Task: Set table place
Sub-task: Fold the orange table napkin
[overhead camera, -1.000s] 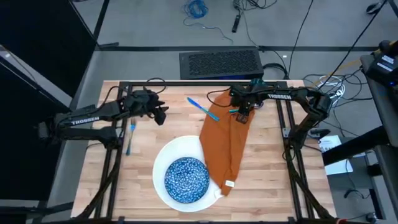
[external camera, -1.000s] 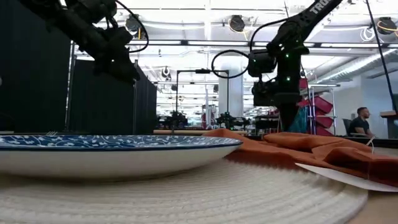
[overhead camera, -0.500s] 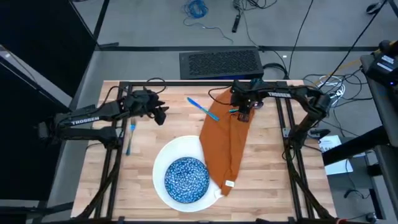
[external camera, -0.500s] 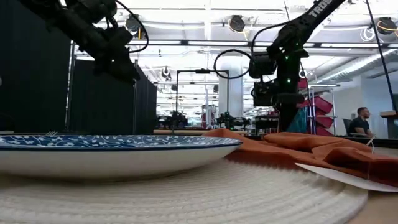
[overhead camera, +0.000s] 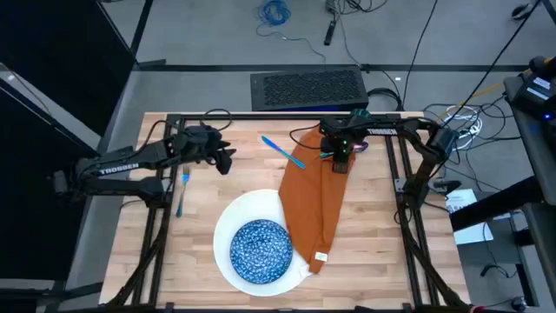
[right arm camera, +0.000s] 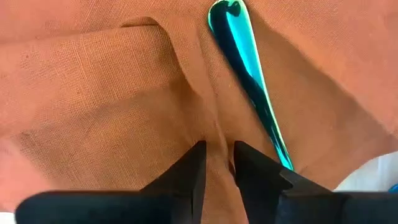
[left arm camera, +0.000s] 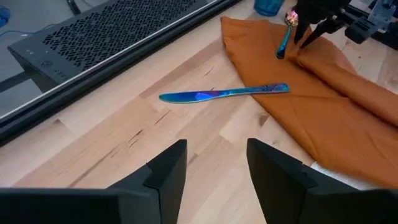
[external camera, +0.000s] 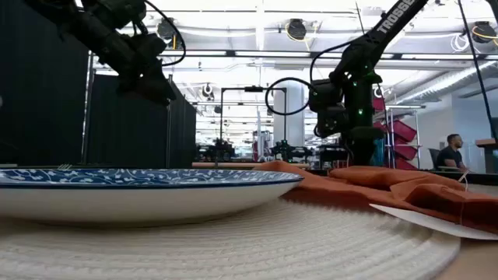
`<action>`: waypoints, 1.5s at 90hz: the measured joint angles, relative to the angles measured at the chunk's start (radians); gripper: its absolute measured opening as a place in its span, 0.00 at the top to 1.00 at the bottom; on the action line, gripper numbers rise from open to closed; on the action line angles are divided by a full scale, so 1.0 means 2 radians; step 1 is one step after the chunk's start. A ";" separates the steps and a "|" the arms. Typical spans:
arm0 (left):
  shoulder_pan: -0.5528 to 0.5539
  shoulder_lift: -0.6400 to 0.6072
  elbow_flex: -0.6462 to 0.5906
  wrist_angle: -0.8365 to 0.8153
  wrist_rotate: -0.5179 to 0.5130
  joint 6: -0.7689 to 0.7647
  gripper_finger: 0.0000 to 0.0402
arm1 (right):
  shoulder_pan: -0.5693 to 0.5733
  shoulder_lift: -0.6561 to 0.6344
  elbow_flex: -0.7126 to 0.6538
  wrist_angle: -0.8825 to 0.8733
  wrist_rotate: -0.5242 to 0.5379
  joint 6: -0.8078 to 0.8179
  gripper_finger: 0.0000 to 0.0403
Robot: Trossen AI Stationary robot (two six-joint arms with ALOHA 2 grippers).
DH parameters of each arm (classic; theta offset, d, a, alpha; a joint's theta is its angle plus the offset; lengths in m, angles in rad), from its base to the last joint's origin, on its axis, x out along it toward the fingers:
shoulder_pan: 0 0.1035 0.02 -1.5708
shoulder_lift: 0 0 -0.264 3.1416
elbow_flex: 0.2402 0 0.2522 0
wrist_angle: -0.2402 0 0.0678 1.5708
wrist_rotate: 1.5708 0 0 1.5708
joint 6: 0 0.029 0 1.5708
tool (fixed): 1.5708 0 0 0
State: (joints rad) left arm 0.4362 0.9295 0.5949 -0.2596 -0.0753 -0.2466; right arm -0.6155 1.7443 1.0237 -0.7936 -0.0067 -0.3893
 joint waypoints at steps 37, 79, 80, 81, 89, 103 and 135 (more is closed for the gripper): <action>0.000 0.000 0.000 0.005 0.000 0.009 0.62 | 0.016 0.000 0.031 -0.045 0.016 0.004 1.00; 0.000 0.000 0.000 0.004 0.000 0.026 0.62 | 0.096 -0.045 0.233 -0.177 0.035 0.057 1.00; 0.000 0.000 0.000 0.004 0.000 0.026 0.62 | 0.098 -0.046 0.237 -0.180 0.037 0.059 1.00; 0.000 0.000 0.000 0.004 0.000 0.026 0.62 | 0.100 -0.047 0.241 -0.182 0.039 0.061 1.00; 0.000 0.000 0.000 0.004 0.000 0.027 0.62 | 0.117 -0.057 0.274 -0.202 0.059 0.072 1.00; 0.000 0.000 0.000 0.004 0.000 0.036 0.62 | 0.144 -0.066 0.332 -0.226 0.097 0.084 1.00; 0.000 0.000 0.000 0.010 0.041 0.032 0.62 | 0.163 -0.067 0.441 -0.217 0.162 0.079 1.00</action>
State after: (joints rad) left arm 0.4362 0.9295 0.5945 -0.2399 0.0067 -0.1820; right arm -0.2891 1.6112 1.9050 -1.2276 0.3172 -0.2304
